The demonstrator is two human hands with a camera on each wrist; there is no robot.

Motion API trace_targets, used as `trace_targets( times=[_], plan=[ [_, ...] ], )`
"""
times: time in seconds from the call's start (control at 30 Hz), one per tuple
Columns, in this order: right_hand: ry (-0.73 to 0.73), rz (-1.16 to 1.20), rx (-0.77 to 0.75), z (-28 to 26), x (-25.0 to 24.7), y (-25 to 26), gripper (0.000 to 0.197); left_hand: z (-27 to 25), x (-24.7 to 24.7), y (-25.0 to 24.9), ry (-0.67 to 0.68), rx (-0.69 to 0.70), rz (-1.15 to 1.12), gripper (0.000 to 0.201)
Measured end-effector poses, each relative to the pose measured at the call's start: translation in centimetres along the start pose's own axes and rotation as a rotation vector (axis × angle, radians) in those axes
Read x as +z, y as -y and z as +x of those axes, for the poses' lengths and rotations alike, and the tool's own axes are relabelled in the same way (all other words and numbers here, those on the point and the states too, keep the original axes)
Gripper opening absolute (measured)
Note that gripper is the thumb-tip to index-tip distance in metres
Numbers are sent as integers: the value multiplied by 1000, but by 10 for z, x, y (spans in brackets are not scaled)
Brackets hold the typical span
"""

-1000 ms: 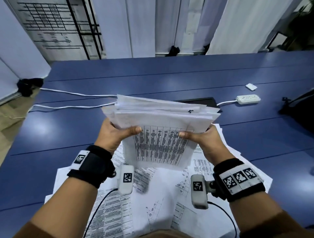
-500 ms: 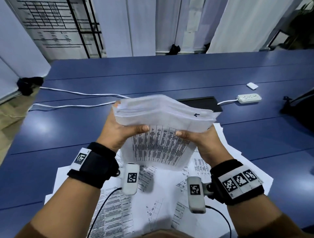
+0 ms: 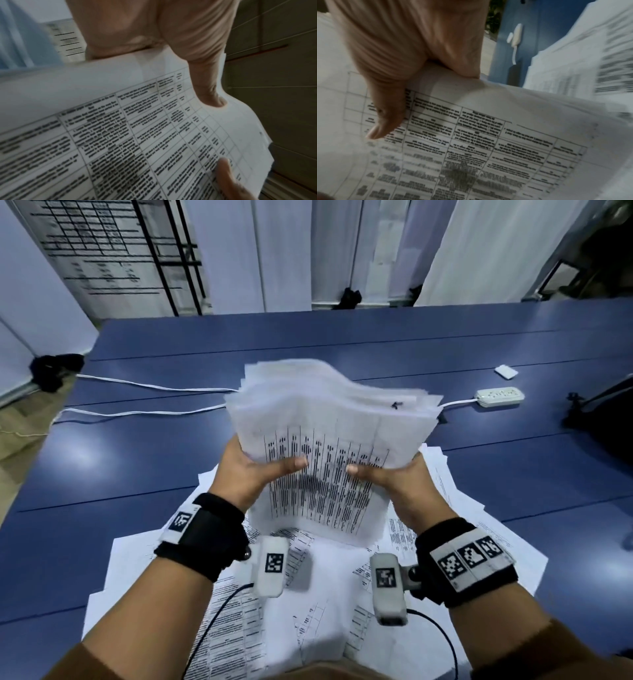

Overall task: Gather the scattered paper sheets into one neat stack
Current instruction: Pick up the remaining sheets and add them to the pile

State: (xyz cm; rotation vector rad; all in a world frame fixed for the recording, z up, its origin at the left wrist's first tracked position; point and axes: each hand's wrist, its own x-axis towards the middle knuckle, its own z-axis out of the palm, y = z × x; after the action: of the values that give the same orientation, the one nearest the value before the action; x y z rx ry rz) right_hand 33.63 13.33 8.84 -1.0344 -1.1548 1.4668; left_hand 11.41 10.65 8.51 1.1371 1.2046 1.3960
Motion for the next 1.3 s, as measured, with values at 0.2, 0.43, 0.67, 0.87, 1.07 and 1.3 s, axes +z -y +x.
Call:
trace_targets(
  times=[0.2,0.43,0.67,0.87,1.07,1.3],
  plan=[
    [-31,12,-134,2,-4,22,41,9,-12,-17,-69,117,-44,85],
    [-15,-118,92,-2,-6,-13,42,1,-15,16,-16,-49,-10,84],
    [-10,-56,-61,5,1,22,39,3,-13,-24,-37,103,-36,44],
    [41,-177,115,-9,-11,-2,34,-4,-25,21,-20,-89,34,78],
    [-12,-147,139,-3,-1,-11,55,-10,-13,16,-67,-72,45,49],
    [-23,-149,91,-3,-15,0,35,-8,-25,3,-30,-27,85,27]
  ],
)
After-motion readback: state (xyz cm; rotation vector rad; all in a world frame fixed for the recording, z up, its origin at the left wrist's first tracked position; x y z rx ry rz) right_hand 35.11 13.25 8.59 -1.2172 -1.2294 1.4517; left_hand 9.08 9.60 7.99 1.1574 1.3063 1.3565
